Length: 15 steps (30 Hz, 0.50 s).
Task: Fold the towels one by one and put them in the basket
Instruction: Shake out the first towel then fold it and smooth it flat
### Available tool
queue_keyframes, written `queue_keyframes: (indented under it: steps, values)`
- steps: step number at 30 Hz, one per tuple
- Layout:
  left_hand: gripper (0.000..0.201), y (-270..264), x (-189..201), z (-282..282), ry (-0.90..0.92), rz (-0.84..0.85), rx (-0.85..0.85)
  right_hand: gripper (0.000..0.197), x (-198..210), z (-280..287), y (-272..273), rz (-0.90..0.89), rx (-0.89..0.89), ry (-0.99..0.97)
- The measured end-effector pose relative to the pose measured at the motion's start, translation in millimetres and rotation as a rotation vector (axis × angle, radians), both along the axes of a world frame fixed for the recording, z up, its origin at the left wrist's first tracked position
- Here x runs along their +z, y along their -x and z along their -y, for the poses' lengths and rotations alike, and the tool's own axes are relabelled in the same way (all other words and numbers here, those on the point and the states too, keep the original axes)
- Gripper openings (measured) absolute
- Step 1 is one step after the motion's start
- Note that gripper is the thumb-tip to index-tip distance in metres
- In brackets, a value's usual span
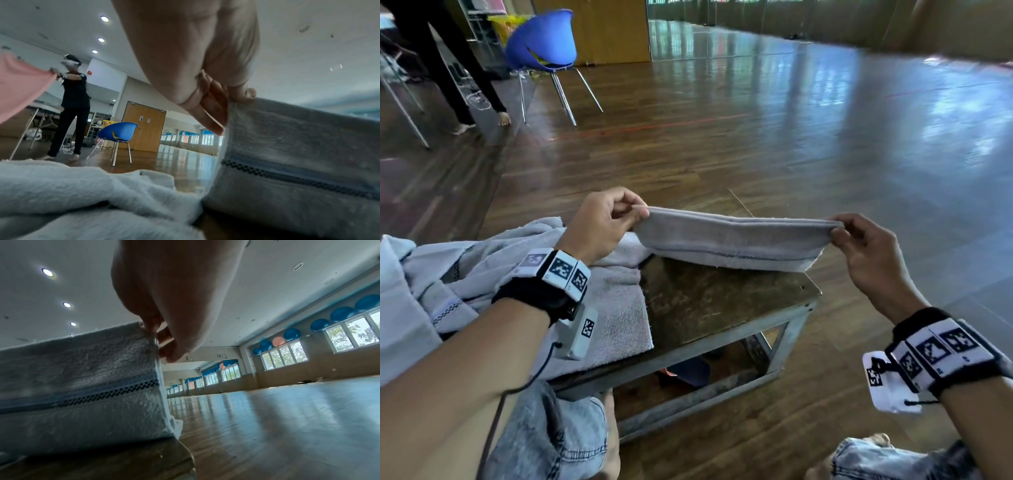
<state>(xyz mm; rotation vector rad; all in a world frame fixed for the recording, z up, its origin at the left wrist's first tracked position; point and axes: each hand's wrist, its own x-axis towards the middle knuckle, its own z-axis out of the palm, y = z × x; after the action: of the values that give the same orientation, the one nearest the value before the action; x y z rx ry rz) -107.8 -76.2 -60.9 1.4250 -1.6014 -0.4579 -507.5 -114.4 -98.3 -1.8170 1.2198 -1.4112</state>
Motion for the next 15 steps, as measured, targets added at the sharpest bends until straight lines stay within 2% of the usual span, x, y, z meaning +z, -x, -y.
queue_keyframes:
  steps: [3, 9, 12, 15]
  values:
    - [0.011, 1.1, -6.4, -4.5, -0.093, 0.135, 0.022, 0.026, -14.2, 4.7, 4.4, -0.026, -0.022, -0.148]
    - [0.034, 0.5, -10.7, -1.6, -0.168, 0.247, 0.009, 0.027, -19.7, 3.9, 1.6, 0.02, -0.032, -0.302]
    - [0.046, -3.6, -12.9, -1.2, -0.448, 0.251, -0.043, 0.03, -13.2, 0.0, 1.8, -0.028, 0.042, -0.409]
    - [0.042, -3.8, -20.5, -4.6, -0.727, 0.142, -0.122, 0.02, -9.7, -4.4, 7.4, -0.253, 0.184, -0.629]
